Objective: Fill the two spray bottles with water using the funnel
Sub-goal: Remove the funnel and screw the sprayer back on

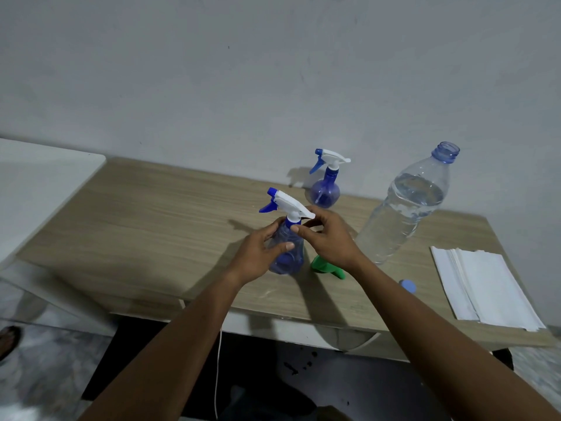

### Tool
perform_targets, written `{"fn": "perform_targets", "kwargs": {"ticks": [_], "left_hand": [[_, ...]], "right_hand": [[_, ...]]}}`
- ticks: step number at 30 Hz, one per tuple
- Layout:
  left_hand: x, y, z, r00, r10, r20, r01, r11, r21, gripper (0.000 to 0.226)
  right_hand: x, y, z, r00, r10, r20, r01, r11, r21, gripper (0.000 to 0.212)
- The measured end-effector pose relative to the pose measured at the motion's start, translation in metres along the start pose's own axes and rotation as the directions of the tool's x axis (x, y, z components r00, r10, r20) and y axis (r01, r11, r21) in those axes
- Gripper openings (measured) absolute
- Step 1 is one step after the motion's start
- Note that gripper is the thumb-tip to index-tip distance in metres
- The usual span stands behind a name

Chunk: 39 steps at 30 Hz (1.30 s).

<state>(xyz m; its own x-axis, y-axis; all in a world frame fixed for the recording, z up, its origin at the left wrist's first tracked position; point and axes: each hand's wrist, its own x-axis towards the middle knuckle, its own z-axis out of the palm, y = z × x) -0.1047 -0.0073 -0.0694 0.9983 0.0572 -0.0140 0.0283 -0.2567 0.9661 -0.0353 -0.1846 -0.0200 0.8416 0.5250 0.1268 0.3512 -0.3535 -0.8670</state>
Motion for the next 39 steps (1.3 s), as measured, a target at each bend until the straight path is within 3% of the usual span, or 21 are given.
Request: {"fn": "perform_targets", "kwargs": {"ticks": [3, 8, 16, 24, 33, 39], "left_hand": [[0.000, 0.000, 0.000, 1.000, -0.011, 0.010, 0.011, 1.000, -0.006, 0.063], [0.003, -0.003, 0.000, 1.000, -0.014, -0.005, 0.013, 1.000, -0.021, 0.063], [0.002, -0.002, 0.000, 0.999, -0.025, 0.020, 0.025, 1.000, -0.013, 0.064], [0.003, 0.001, -0.007, 0.991, -0.038, 0.127, 0.043, 0.998, -0.037, 0.053], [0.005, -0.001, -0.008, 0.995, -0.044, 0.089, 0.047, 0.999, -0.028, 0.045], [0.006, -0.001, -0.009, 0.995, -0.013, 0.102, 0.017, 0.999, -0.034, 0.049]], "right_hand": [[0.002, 0.001, 0.004, 0.999, -0.006, -0.046, 0.007, 1.000, 0.029, 0.022], [0.002, -0.001, 0.007, 0.997, 0.061, -0.037, -0.057, 0.995, 0.084, 0.039], [0.005, -0.008, -0.008, 0.993, 0.059, 0.101, -0.068, 0.994, 0.087, 0.026], [0.005, -0.006, -0.005, 0.998, 0.015, 0.066, -0.020, 0.997, 0.076, 0.020], [0.004, -0.002, 0.011, 0.999, 0.013, -0.050, -0.004, 0.986, 0.165, 0.021], [0.004, -0.001, 0.000, 0.997, 0.070, 0.042, -0.078, 0.967, 0.243, 0.028]]}}
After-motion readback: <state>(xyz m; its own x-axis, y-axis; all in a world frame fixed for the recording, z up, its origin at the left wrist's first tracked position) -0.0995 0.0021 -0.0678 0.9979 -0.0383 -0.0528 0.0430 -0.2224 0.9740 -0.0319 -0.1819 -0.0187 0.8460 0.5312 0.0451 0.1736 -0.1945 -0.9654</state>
